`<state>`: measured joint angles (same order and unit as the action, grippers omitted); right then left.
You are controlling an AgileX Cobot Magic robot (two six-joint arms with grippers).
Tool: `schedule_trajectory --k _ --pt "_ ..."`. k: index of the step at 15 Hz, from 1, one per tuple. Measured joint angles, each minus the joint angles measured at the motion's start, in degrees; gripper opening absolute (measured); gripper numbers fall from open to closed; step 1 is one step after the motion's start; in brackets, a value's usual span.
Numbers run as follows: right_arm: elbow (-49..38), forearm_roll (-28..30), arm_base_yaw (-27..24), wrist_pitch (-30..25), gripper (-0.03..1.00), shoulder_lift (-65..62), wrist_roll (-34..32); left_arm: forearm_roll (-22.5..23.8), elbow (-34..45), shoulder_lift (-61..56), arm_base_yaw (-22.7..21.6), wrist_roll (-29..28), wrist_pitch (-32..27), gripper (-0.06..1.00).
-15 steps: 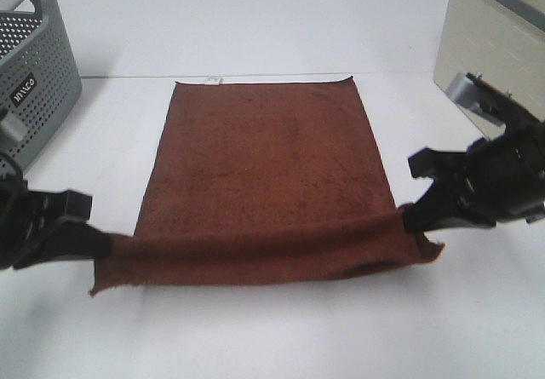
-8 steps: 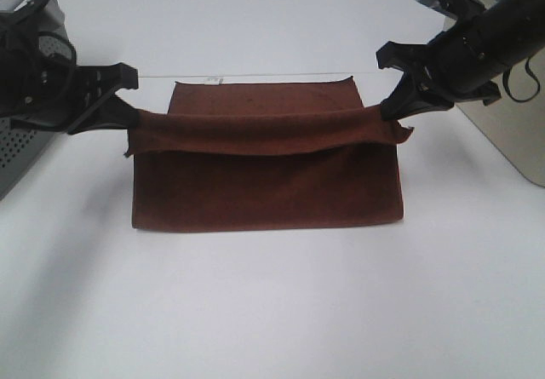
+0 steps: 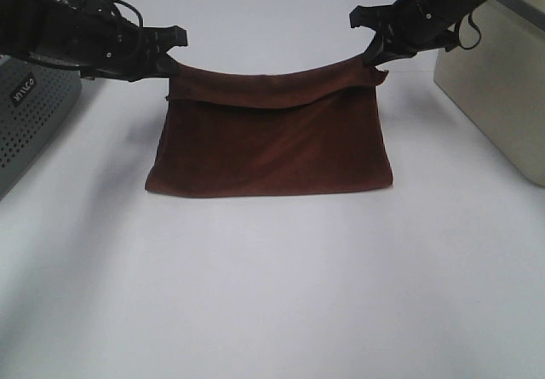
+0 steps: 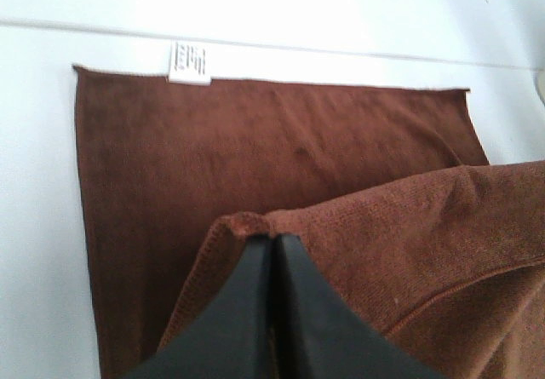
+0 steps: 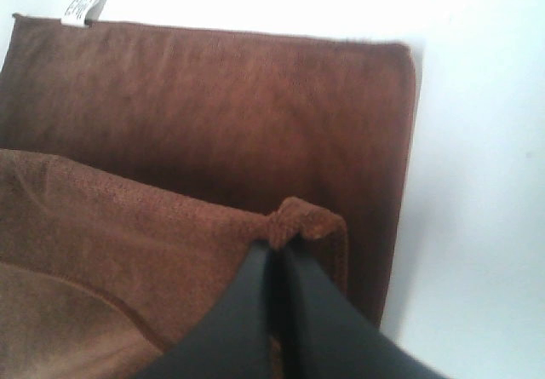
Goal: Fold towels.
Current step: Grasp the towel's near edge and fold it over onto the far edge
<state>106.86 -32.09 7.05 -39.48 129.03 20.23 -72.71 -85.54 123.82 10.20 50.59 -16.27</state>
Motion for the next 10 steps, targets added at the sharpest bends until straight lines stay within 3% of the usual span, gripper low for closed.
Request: schedule_trajectory --k 5,10 --pt "19.02 4.47 0.0 0.4 0.0 13.87 -1.2 0.0 -16.62 12.43 0.0 0.0 5.61 0.0" --pt "22.4 7.56 0.0 5.67 0.0 19.31 -1.43 0.06 -27.27 22.23 0.0 0.0 7.16 0.0"
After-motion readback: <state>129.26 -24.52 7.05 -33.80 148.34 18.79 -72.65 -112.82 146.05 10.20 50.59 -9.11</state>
